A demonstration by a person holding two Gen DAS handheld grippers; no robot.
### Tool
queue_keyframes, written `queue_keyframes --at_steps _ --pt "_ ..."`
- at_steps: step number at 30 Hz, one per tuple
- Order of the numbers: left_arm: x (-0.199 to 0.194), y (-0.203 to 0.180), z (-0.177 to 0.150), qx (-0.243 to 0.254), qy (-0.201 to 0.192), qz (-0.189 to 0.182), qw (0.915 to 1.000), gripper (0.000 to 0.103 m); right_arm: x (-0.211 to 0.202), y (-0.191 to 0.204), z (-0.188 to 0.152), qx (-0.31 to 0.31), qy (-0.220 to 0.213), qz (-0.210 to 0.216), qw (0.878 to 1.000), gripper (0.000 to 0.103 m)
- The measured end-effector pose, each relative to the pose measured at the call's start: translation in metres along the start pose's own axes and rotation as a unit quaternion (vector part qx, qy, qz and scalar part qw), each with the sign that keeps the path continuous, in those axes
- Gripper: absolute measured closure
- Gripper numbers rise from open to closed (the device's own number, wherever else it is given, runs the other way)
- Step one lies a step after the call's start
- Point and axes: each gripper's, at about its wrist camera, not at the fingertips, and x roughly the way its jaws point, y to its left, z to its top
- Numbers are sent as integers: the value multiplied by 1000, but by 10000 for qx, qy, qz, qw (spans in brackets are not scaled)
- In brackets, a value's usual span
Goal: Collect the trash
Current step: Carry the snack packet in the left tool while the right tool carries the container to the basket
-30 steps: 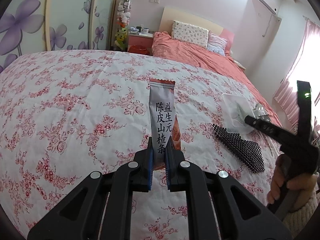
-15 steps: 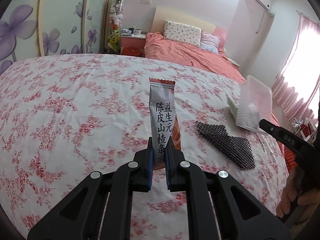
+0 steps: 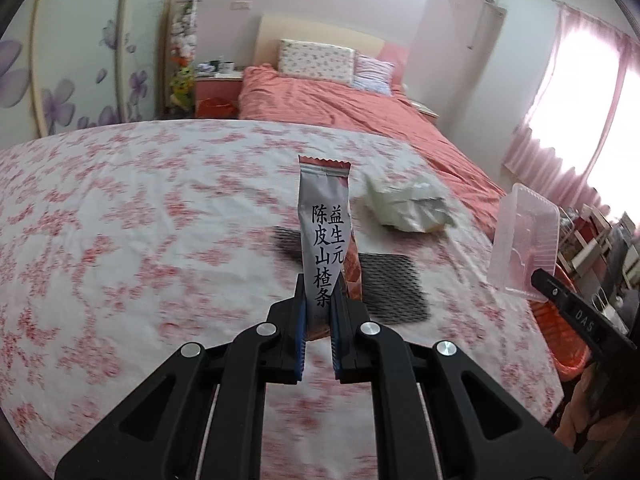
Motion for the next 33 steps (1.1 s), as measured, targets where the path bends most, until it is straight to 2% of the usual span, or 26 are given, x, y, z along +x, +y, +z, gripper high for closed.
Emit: queue_keyframes --at_steps 9,17,33 --pt "5 -69 -7 427 93 -480 9979 94 -22 -64 -15 362 -102 -525 9979 98" --pt "10 -126 -17 771 162 -908 9928 94 -38 -111 -22 662 -215 -777 9945 98" --pt "27 -217 -32 1210 312 -1832 9751 94 -59 -190 -34 1169 -386 -1234 9847 98"
